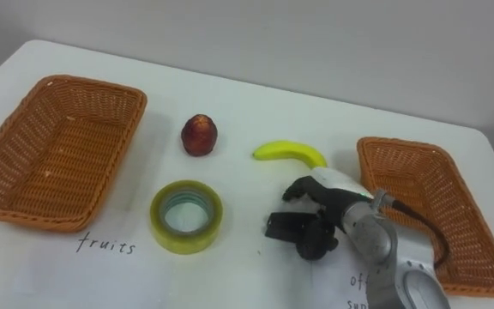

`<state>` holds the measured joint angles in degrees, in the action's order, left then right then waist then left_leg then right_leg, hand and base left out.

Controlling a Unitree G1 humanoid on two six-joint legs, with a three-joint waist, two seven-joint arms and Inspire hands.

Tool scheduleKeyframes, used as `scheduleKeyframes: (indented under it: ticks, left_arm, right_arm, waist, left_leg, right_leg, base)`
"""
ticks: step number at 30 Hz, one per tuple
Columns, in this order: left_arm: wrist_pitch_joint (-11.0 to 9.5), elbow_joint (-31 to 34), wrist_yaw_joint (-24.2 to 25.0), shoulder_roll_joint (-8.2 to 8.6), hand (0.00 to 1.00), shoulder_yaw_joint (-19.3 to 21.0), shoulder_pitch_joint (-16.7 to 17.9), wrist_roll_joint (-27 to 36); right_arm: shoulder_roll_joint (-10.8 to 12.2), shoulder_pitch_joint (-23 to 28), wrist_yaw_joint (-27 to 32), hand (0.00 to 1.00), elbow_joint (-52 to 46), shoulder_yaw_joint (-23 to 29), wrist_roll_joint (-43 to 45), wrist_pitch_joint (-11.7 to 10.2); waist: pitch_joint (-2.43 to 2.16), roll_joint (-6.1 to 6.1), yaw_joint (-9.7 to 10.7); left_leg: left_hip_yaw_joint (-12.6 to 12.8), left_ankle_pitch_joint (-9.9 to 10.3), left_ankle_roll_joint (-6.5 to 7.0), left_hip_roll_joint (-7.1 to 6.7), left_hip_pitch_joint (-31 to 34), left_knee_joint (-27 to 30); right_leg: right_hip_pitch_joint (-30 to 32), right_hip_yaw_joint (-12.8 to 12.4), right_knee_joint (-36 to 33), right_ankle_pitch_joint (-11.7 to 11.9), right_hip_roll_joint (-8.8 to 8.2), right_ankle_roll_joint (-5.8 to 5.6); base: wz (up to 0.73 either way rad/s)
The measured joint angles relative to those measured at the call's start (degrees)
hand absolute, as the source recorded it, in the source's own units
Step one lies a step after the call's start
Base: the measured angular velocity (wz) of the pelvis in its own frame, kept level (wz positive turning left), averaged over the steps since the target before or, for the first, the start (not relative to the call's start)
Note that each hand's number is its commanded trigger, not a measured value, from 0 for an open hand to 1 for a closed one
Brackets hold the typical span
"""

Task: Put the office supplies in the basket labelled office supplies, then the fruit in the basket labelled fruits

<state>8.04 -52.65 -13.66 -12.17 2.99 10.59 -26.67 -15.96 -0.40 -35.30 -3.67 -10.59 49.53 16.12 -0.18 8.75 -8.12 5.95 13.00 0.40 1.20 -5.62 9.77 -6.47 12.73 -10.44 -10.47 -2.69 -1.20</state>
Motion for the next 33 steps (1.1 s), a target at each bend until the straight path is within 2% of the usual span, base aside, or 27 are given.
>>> scheduleKeyframes:
  ticks: [6,9,15,25,28,33]
  left_arm:
    - [0.0,0.0,-1.1,-0.03,0.0,-1.1,0.2,0.0]
    - [0.0,0.2,-1.3,-0.03,0.0,-1.2,0.2,0.0]
    - [-0.9,0.3,-1.9,-0.03,0.0,-1.2,0.2,0.0]
    - [-0.9,-0.1,-1.9,-0.07,0.0,-1.5,0.2,0.0]
    - [-0.9,-0.5,-2.0,-0.18,0.0,-2.5,0.2,0.1]
    - [-0.9,-0.5,-2.0,-0.21,0.0,-3.3,0.2,0.0]
  right_arm:
    - [0.1,-0.5,2.8,1.0,0.9,-0.2,0.6,-0.2]
    - [0.1,-0.6,4.1,1.0,1.2,-0.7,0.6,-0.4]
    - [0.1,-0.2,4.2,1.0,0.8,-0.5,-2.3,-0.9]
    - [0.1,0.5,6.8,1.0,1.9,-0.7,-4.9,-1.2]
    - [-0.2,0.4,7.9,1.0,2.2,-1.1,-5.9,-1.3]
    - [-0.4,0.4,9.0,1.0,2.1,-0.3,-7.3,-2.0]
  waist:
    - [-0.02,-0.05,-0.2]
    - [-0.02,-0.06,-0.1]
    - [0.0,-0.24,0.3]
    - [0.1,-0.47,-0.1]
    - [0.18,-0.58,-0.1]
    - [0.56,-1.12,0.2]
  left_leg:
    - [0.0,0.0,0.01,-0.03,0.0,0.1]
    - [0.0,0.0,0.02,-0.15,0.0,0.1]
    - [0.0,0.0,0.02,-0.13,-0.1,0.1]
    - [0.2,-0.1,-0.04,-0.05,-0.1,-0.2]
    - [0.1,-0.1,-0.05,-0.03,-0.1,0.0]
    - [0.3,0.0,-0.05,-0.01,-0.2,-0.1]
  right_leg:
    - [0.0,-0.4,0.1,0.0,0.01,0.0]
    - [-0.2,-1.6,0.9,0.0,0.06,0.0]
    - [-0.2,-1.8,1.0,0.0,0.1,0.0]
    - [-0.3,-1.8,0.9,0.0,0.19,0.0]
    - [-0.4,-1.8,0.9,0.0,0.21,0.01]
    - [-0.2,-1.8,0.8,0.0,0.24,0.02]
  base:
    - [0.0]
    - [0.0]
    - [0.0]
    - [0.0]
    - [0.0]
    - [-0.01]
